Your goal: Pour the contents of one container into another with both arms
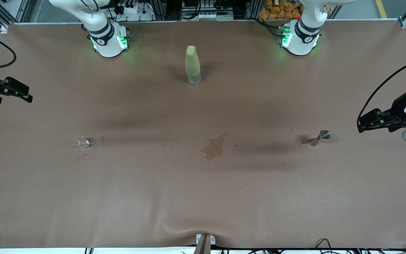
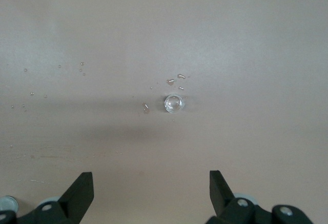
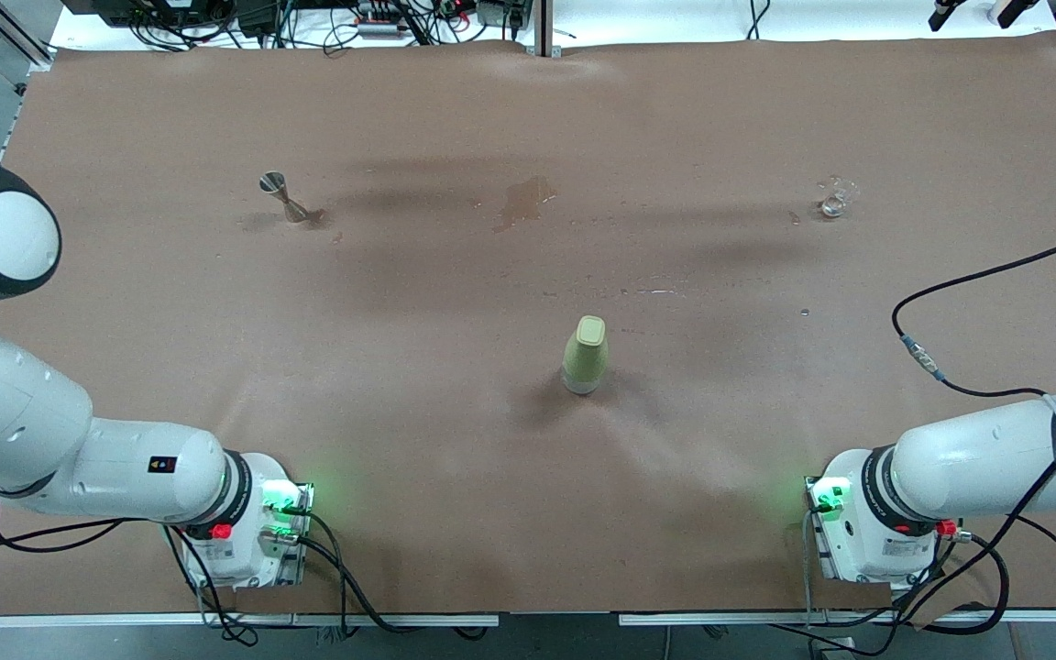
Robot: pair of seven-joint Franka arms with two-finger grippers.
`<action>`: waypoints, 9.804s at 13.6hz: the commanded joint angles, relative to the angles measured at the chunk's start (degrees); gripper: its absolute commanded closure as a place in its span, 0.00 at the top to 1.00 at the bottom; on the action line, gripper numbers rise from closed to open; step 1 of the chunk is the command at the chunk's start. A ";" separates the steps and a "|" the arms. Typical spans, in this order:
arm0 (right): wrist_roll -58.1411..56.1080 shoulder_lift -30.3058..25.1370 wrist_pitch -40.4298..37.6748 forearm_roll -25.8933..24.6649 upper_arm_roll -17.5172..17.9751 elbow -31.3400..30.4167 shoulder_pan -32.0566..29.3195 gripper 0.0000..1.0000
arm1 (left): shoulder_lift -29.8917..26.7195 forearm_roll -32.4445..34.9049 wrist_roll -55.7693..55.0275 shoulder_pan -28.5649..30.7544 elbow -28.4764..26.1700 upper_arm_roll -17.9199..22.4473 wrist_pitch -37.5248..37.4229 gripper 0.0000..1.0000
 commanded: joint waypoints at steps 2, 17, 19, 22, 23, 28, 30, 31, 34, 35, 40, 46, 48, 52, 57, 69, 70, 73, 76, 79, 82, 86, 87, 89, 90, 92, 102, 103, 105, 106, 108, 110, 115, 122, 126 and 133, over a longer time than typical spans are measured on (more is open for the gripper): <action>1.92 0.78 -1.05 -1.29 -0.32 1.58 2.12 1.00 | -1.08 0.59 0.67 0.18 -0.08 -0.10 -0.96 1.00; -30.11 5.61 3.44 8.79 -0.76 1.50 -5.77 1.00 | -0.99 0.76 1.20 0.27 -0.34 -0.10 -0.96 1.00; -37.67 7.19 3.44 10.48 -0.76 1.23 -8.15 1.00 | -0.99 0.76 1.20 0.18 -0.43 -0.10 -0.96 1.00; -49.97 9.56 2.91 19.25 -0.76 0.79 -11.32 1.00 | -0.90 0.85 2.51 0.44 -0.43 -0.10 -0.96 1.00; -55.15 9.66 2.91 22.15 -0.76 -0.69 -11.50 1.00 | -0.90 0.77 4.00 0.44 -0.43 -0.01 -0.96 1.00; -81.32 15.79 3.17 37.33 -0.76 -4.47 -18.33 1.00 | -0.81 0.42 8.99 1.32 -0.60 0.08 -0.96 1.00; -94.17 21.05 3.17 43.51 -0.67 -4.83 -20.54 1.00 | -0.55 0.24 16.89 2.46 -0.52 0.08 -0.96 1.00; -97.62 23.00 3.00 45.45 -0.67 -4.75 -21.51 1.00 | -0.20 -0.37 21.02 3.51 -0.52 -0.01 -0.87 1.00; -106.68 28.36 2.47 50.55 -0.67 -4.22 -23.88 1.00 | 1.38 -9.66 36.92 8.60 -0.60 0.08 -0.87 1.00; -110.88 30.47 2.21 52.57 -0.59 -4.13 -24.50 1.00 | 2.17 -11.61 42.11 9.75 -0.69 0.08 -0.87 1.00; -132.95 43.91 -3.32 63.54 -0.50 1.14 -28.89 1.00 | 7.53 -16.53 63.99 12.30 -0.52 0.16 -0.78 1.00; -135.36 54.81 -6.83 66.65 -0.32 6.75 -32.85 1.00 | 13.94 -31.47 94.83 18.45 -0.60 0.08 -5.08 1.00; -135.88 57.55 -11.93 66.82 -0.32 7.56 -32.42 1.00 | 16.23 -34.82 106.35 19.60 -0.69 0.08 -6.14 1.00; -141.25 58.96 -12.12 67.79 1.00 7.12 -31.10 1.00 | 22.29 -40.44 124.55 21.01 -0.52 -0.01 -8.95 1.00; -143.27 60.98 -12.21 67.79 1.00 7.12 -31.10 1.00 | 28.61 -41.07 135.49 23.28 -0.52 -0.10 -12.90 1.00; -143.89 61.78 -12.47 67.79 2.23 6.94 -30.75 0.67 | 39.26 -45.37 143.50 24.97 -0.95 -0.27 -15.02 1.00; -143.89 61.78 -12.47 67.79 2.23 6.94 -30.75 0.60 | 39.35 -46.07 143.50 24.70 -0.96 -0.36 -15.20 1.00; -143.45 61.69 -12.47 67.79 2.23 6.94 -30.92 0.35 | 39.97 -46.34 143.41 24.27 -1.48 -0.98 -15.20 0.97; -142.57 61.34 -14.57 68.06 2.23 6.95 -30.57 0.30 | 40.93 -47.92 143.41 24.26 -2.27 -1.33 -15.11 0.96; -137.50 58.37 -14.49 68.23 3.28 7.38 -27.94 0.29 | 41.37 -47.93 143.41 24.26 -2.27 -1.33 -15.11 0.91; -132.55 53.35 -14.14 68.75 3.72 7.47 -23.73 0.29 | 41.37 -48.01 143.41 24.26 -2.27 -1.33 -15.02 0.74; -132.46 50.54 -9.15 72.80 3.72 7.56 -18.10 0.27 | 41.37 -48.01 143.41 24.26 -2.27 -1.33 -14.85 0.49; -132.02 49.13 -6.96 72.98 3.81 7.56 -16.44 0.27 | 41.37 -48.01 143.41 24.26 -2.27 -1.33 -14.85 0.46; -130.71 48.59 -6.06 76.64 3.90 7.12 -13.19 0.28 | 41.37 -48.01 143.41 24.26 -2.19 -1.33 -14.85 0.32; -130.61 48.59 -5.88 78.67 3.90 6.77 -11.95 0.28 | 41.37 -48.01 143.41 24.26 -2.19 -1.33 -14.85 0.23; -128.69 48.33 -3.61 81.84 3.98 6.94 -10.01 0.28 | 41.20 -47.93 143.41 24.17 -2.10 -1.42 -14.76 0.06; -120.86 36.83 12.56 91.50 5.65 -2.27 -0.18 0.28 | 40.06 -47.84 143.15 21.99 4.75 -13.19 -11.44 0.00; -121.21 34.55 15.45 95.26 5.92 -5.59 2.19 0.28 | 39.88 -49.23 143.15 21.28 4.84 -14.24 -10.29 0.00; -121.82 28.50 23.61 103.44 6.01 -12.62 8.86 0.27 | 39.97 -52.75 142.97 19.62 4.67 -15.30 -6.69 0.00; -123.04 26.38 27.05 107.48 6.01 -14.92 12.11 0.27 | 40.05 -54.50 143.06 18.21 4.58 -15.30 -5.28 0.00; -125.86 26.00 29.36 112.78 5.92 -15.56 17.40 0.28 | 40.40 -57.84 143.15 15.75 4.58 -15.30 -2.29 0.00; -125.95 26.18 31.54 115.06 5.92 -15.56 22.23 0.28 | 40.23 -61.53 143.06 13.46 4.58 -15.30 1.13 0.00; -125.96 25.57 41.22 119.03 5.92 -14.50 28.57 0.28 | 41.37 -71.82 143.14 5.74 3.70 -15.22 8.61 0.00; -126.04 23.28 38.52 117.54 5.83 -16.78 27.35 0.27 | 43.83 -85.88 144.72 -6.48 3.44 -15.13 20.29 0.00; -126.04 24.60 30.61 112.89 5.74 -16.96 23.40 0.24 | 44.54 -93.35 147.36 -12.47 3.53 -15.04 25.57 0.00; -115.25 24.95 23.83 109.89 5.83 -20.48 22.16 0.24 | 45.59 -100.04 147.45 -18.10 3.88 -14.78 31.29 0.00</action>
